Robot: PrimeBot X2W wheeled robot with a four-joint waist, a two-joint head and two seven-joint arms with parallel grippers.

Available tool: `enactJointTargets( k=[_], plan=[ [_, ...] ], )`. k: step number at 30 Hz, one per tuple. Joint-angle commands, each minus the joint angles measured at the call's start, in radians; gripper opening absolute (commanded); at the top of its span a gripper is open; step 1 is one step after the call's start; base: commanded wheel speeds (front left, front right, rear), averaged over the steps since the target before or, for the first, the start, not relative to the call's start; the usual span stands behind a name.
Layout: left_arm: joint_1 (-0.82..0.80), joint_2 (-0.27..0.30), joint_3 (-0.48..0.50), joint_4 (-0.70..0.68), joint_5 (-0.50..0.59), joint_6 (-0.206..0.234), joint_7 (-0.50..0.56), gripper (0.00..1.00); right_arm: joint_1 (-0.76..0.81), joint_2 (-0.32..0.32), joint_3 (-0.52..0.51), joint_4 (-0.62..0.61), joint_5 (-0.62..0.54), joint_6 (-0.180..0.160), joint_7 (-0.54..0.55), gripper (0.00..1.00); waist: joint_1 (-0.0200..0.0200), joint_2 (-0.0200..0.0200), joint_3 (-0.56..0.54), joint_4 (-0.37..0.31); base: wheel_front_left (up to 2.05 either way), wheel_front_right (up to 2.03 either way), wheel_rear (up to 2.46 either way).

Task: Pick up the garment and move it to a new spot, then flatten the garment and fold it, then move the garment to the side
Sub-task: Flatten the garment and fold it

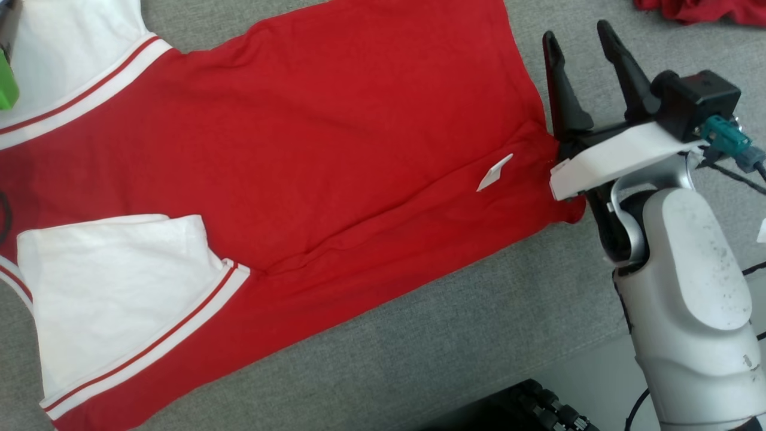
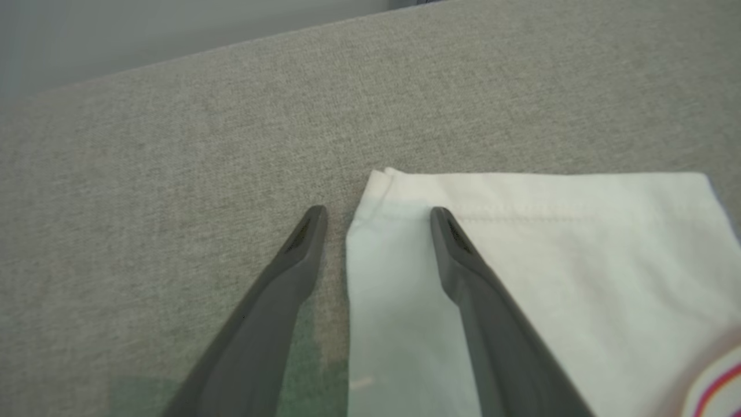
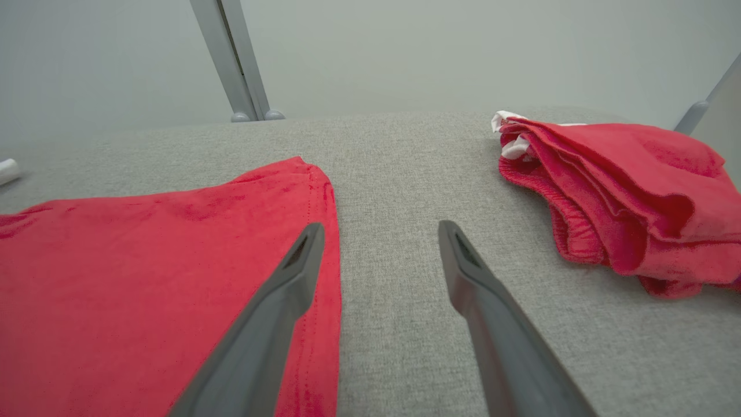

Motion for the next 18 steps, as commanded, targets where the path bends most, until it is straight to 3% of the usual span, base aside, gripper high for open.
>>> enactJointTargets(
  k=[1,2,9,18],
  plan=[
    [-0.002,-0.013,-0.012,0.007,-0.005,-0.006,0.008,0.18,-0.027,-0.009,0.01,-0.004,-0.009,-0.001,0.008,1.0,-0.0001,0.0,0.006,0.01,0.0,0.0,0.0],
    [-0.009,-0.02,-0.013,0.004,-0.006,-0.006,0.0,0.0,-0.045,-0.017,0.019,-0.003,-0.015,-0.001,0.017,1.0,-0.0001,0.0,0.009,0.016,0.0,0.0,0.0],
    [-0.047,-0.063,-0.014,-0.013,-0.014,-0.017,-0.073,0.0,-0.211,-0.097,0.079,0.077,-0.041,-0.001,0.089,1.0,-0.0001,0.0,0.013,0.078,0.0,0.0,0.0],
    [-0.052,-0.141,-0.041,-0.066,-0.047,-0.055,-0.156,0.0,-0.39,-0.215,0.176,0.304,-0.033,-0.001,0.241,1.0,-0.0001,0.0,-0.005,0.194,0.0,0.0,0.0]
  ],
)
